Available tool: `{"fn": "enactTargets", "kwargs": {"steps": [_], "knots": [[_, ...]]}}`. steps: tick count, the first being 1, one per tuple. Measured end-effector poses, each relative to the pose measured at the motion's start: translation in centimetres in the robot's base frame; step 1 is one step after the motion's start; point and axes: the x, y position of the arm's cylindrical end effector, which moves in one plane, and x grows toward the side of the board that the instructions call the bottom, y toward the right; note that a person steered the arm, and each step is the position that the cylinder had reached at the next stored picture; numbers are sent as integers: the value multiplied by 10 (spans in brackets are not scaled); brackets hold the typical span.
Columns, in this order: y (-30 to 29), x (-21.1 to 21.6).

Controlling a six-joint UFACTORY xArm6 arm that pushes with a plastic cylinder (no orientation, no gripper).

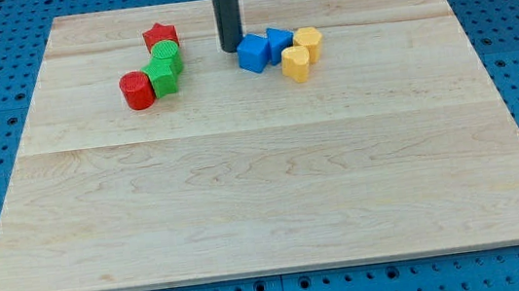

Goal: Move red star towards right a bit

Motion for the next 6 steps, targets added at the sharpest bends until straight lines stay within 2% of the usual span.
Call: {"fn": "enactTargets", "kwargs": {"steps": [1, 2, 3, 5, 6], "knots": [[13, 3], [-5, -1], [-12, -24], [47, -29], [55, -29]]}}
